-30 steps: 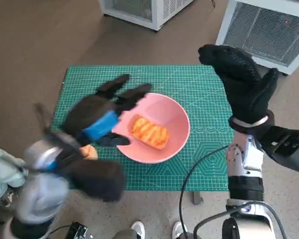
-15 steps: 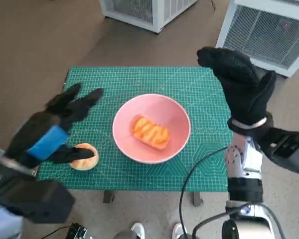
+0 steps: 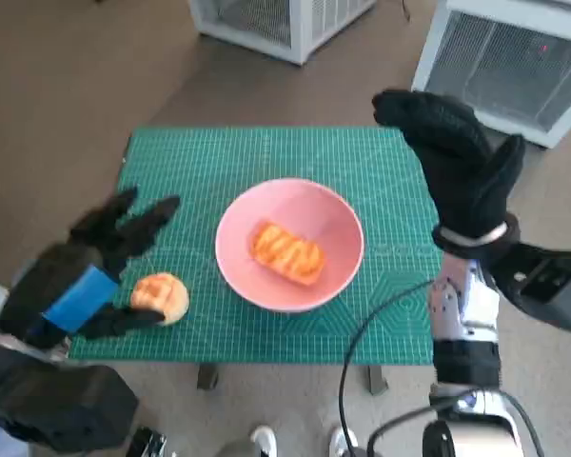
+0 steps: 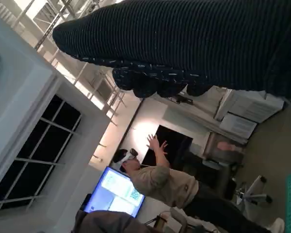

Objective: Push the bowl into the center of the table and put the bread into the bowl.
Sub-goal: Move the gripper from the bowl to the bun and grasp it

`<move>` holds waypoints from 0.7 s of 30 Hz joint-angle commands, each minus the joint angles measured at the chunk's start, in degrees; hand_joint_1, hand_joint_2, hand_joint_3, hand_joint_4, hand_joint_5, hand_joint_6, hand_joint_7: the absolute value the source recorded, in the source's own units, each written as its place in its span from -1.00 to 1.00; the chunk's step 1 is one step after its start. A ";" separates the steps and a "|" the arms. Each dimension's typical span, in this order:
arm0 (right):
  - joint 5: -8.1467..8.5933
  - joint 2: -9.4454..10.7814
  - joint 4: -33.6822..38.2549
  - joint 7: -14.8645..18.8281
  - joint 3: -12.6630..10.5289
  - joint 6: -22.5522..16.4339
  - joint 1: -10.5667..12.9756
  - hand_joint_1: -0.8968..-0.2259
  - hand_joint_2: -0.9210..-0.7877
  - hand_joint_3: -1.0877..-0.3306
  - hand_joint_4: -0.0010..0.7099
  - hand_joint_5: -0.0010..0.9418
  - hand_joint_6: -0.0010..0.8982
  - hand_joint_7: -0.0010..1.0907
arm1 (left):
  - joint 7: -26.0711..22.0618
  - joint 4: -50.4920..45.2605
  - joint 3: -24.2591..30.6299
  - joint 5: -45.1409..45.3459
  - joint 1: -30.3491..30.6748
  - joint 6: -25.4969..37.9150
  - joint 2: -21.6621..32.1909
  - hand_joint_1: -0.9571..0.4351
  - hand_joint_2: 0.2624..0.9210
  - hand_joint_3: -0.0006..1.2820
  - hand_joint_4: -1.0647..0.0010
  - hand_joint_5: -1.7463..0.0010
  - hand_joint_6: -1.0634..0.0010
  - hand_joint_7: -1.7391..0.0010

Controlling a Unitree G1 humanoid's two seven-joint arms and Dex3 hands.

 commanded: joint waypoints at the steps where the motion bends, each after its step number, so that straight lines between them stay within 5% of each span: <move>1: -0.68 -0.66 0.04 0.30 0.24 0.90 1.43 -0.62 -1.00 -0.33 -0.64 -0.88 -1.00 0.09 | -1.76 -1.31 -0.46 0.76 1.64 1.50 1.66 -0.10 0.44 -1.00 0.84 0.99 0.62 0.99; 21: -0.19 -1.00 -1.45 0.18 0.27 2.96 1.98 -0.61 -1.00 -0.33 -0.65 -0.87 -1.00 0.08 | -2.67 2.80 -6.99 4.99 2.13 7.02 2.32 0.01 0.37 -1.00 0.79 0.99 0.54 0.97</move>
